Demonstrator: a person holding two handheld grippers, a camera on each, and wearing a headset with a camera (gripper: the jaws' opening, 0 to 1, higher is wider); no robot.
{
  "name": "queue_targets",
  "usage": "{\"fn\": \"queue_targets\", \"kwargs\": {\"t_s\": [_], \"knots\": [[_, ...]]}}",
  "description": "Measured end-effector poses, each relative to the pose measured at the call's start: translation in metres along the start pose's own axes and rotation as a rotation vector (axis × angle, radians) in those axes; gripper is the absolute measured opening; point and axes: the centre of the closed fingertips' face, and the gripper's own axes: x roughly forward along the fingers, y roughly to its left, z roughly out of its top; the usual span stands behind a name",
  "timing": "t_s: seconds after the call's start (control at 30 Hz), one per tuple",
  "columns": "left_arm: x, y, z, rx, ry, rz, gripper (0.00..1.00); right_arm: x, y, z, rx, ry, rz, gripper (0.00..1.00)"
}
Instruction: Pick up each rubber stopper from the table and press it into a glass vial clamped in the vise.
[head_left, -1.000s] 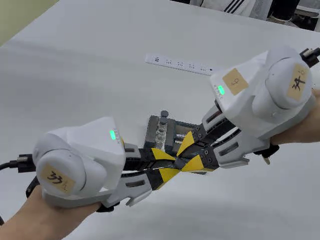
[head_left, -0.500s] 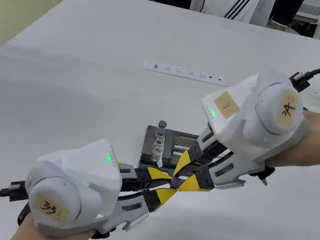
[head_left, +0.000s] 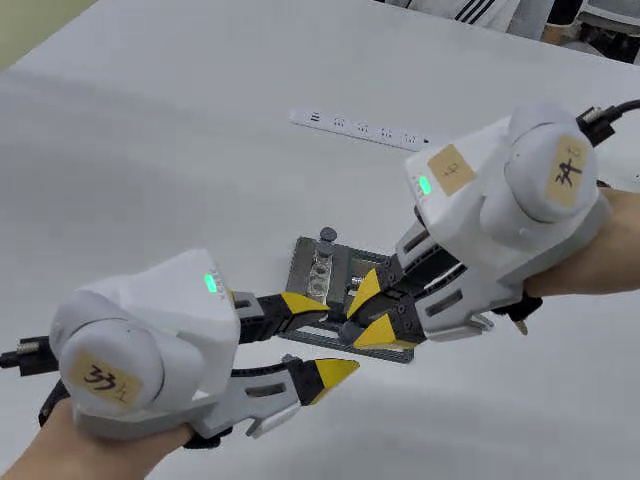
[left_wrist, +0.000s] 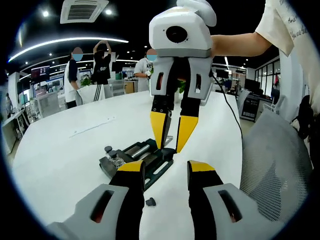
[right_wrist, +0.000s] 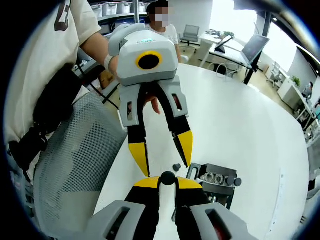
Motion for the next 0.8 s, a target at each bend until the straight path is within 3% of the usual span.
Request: {"fn": "queue_targets", "kwargs": {"t_s": [0.4, 0.63, 0.8], "knots": [[-0.014, 0.035, -0.024, -0.029, 0.046, 0.132, 0.64, -0.013, -0.044, -0.009, 0.007, 0.019, -0.067, 0.05], [-0.018, 0.046, -0.030, -0.044, 0.055, 0.180, 0.81, -0.023, -0.072, -0.012, -0.021, 0.062, -0.104, 0.05], [-0.017, 0.050, -0.037, -0.047, 0.086, 0.187, 0.93, -0.020, -0.080, -0.018, -0.092, 0.123, -0.094, 0.05]]}}
